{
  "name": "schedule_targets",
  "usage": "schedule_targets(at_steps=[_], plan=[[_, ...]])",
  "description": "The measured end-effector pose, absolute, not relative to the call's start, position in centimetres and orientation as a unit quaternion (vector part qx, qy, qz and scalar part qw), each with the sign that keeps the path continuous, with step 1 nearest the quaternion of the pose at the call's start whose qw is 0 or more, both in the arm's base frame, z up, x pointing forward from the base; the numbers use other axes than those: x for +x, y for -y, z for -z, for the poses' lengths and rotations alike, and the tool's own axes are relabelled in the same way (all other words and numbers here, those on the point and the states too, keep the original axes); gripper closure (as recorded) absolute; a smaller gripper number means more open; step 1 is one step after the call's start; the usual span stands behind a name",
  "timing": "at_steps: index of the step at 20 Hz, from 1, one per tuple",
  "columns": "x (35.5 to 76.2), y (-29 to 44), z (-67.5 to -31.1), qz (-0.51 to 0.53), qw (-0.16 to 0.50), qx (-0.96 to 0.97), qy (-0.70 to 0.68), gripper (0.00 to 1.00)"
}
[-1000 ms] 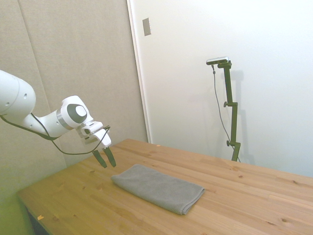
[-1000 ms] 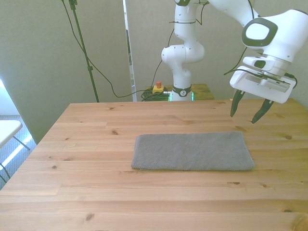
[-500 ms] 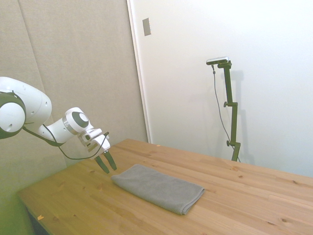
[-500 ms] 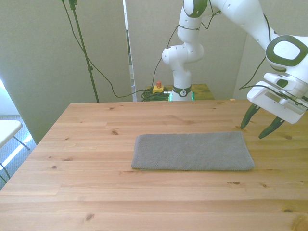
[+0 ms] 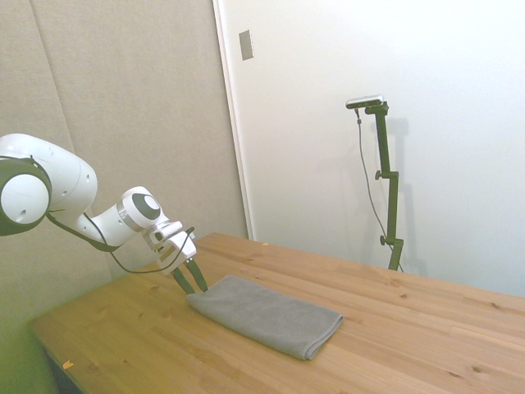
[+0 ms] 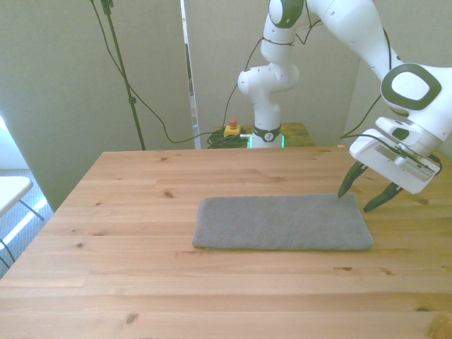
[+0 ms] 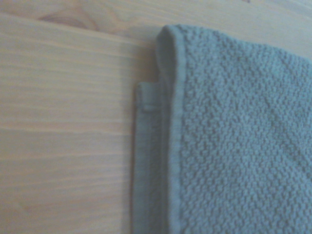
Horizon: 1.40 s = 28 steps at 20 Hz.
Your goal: Fold the towel
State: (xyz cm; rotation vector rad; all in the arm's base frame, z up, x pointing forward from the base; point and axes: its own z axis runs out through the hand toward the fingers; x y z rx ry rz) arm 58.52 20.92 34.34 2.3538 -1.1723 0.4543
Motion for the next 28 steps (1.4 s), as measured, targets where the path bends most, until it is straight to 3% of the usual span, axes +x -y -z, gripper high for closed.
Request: schedule_targets(at_steps=[3,4,14,28], plan=[[59.3,-19.2,-34.4,-0.169,0.226,0.854,0.438,0.00],[59.5,-18.8,-34.4,-0.170,0.223,0.853,0.441,1.00],[58.8,-17.3,-34.5,-0.183,0.183,0.860,0.439,1.00],[57.4,-17.0,-35.2,-0.188,0.173,0.863,0.435,1.00]])
